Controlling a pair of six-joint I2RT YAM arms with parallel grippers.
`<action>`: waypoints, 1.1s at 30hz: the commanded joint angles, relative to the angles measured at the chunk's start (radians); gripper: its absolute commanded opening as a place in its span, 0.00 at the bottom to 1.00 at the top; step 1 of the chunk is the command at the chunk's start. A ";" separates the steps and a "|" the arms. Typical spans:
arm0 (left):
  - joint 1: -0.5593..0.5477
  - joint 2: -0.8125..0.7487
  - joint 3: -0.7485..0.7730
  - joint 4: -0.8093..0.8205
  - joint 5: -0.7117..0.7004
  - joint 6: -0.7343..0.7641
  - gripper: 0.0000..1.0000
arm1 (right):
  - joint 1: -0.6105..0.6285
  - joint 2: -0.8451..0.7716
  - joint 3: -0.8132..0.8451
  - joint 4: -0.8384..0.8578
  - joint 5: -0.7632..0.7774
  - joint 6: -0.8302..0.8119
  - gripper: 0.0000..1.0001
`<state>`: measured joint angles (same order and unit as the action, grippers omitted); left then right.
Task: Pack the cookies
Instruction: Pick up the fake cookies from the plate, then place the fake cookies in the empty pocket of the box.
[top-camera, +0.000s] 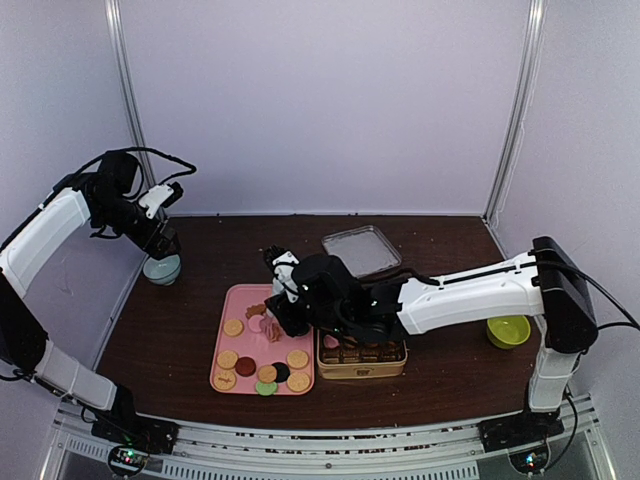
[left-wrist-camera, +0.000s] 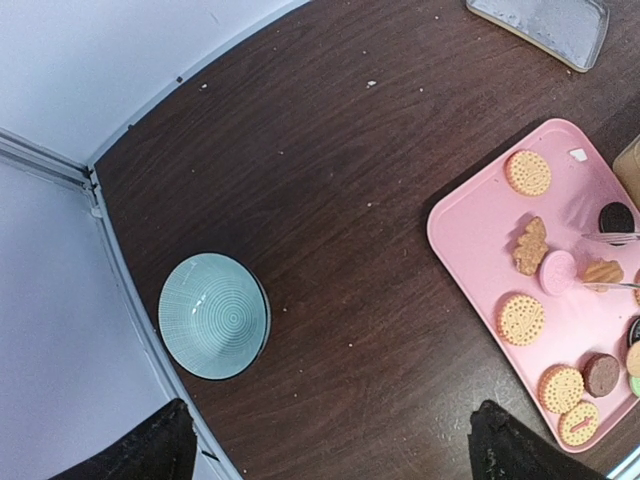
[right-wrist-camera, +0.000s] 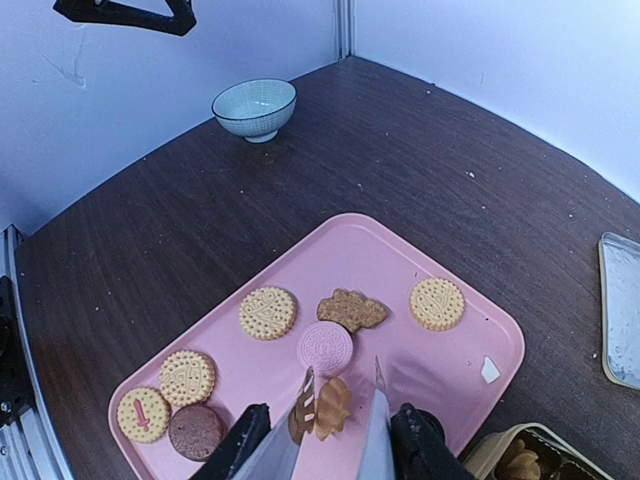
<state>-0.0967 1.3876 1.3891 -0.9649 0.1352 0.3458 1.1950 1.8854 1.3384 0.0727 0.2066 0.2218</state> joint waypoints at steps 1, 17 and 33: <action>0.008 -0.001 -0.004 0.026 0.018 0.002 0.98 | 0.006 -0.006 -0.011 0.007 0.010 0.031 0.39; 0.006 0.002 0.003 0.017 0.029 0.003 0.98 | 0.003 -0.207 -0.052 -0.007 0.024 0.043 0.08; 0.006 0.015 0.004 0.015 0.047 0.006 0.98 | 0.014 -0.605 -0.343 -0.246 0.064 0.097 0.06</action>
<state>-0.0967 1.3899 1.3891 -0.9661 0.1608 0.3458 1.1995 1.3350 1.0351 -0.1101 0.2344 0.2840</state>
